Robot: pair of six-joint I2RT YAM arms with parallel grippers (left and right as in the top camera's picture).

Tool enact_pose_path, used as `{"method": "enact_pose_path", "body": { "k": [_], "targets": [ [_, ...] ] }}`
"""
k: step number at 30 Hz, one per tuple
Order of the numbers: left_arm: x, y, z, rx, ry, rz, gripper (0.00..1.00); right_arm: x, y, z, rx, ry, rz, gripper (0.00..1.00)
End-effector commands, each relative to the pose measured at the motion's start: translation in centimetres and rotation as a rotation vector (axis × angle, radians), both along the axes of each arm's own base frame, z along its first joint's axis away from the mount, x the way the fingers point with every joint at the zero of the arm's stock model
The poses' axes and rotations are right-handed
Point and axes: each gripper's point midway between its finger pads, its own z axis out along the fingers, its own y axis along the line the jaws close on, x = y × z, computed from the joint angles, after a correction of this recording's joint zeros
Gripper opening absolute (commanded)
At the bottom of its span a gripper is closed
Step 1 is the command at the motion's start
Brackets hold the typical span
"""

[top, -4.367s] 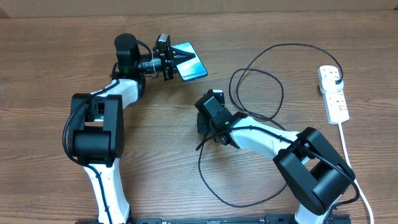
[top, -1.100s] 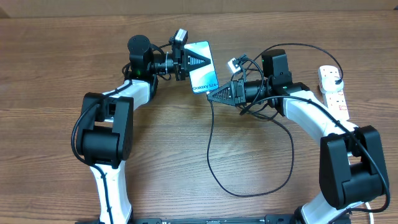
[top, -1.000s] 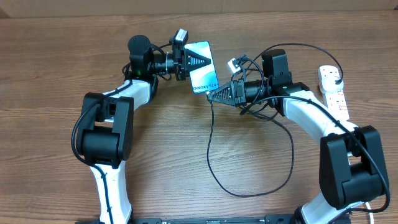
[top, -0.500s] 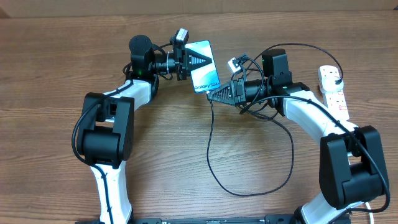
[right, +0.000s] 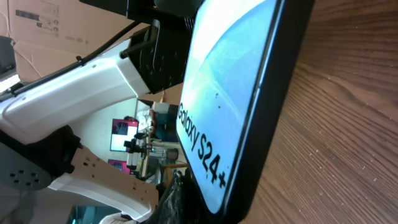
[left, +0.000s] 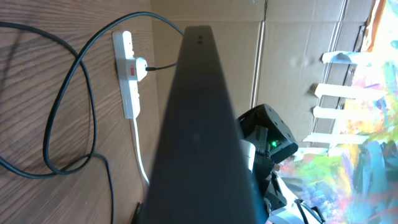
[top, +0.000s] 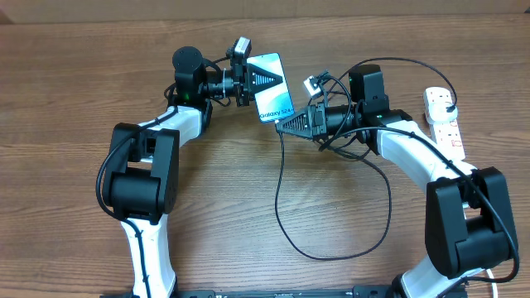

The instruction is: Plug charger to phone and switch on socket

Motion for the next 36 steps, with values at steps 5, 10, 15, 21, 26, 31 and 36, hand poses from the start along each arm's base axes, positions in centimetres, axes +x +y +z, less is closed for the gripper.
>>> {"method": "enact_pose_path", "body": {
  "k": [5, 10, 15, 21, 26, 31, 36],
  "targets": [
    [-1.3, -1.0, 1.3, -0.005, -0.047, -0.082, 0.04, 1.2, -0.4, 1.3, -0.004, -0.044, -0.041, 0.04],
    [-1.3, -1.0, 1.3, -0.005, -0.046, -0.082, 0.04, 1.8, -1.4, 1.2, -0.005, -0.024, -0.070, 0.04],
    [-1.3, -1.0, 1.3, -0.005, -0.046, -0.080, 0.04, 1.9, -1.7, 1.1, -0.007, -0.011, -0.077, 0.04],
    [-1.2, -1.0, 1.3, -0.006, -0.042, -0.073, 0.04, 1.8, -1.7, 1.1, -0.008, -0.010, -0.075, 0.04],
    [-1.0, -1.0, 1.4, -0.007, -0.025, -0.062, 0.05, 1.8, -1.7, 1.0, -0.009, -0.010, -0.077, 0.04],
    [-0.9, -1.0, 1.4, -0.007, -0.018, -0.055, 0.04, 1.8, -1.7, 1.0, -0.010, -0.010, -0.078, 0.04],
    [-0.8, -1.1, 1.4, -0.008, -0.004, -0.049, 0.04, 1.8, -1.7, 1.0, -0.010, -0.010, -0.078, 0.04]
  ]
}}
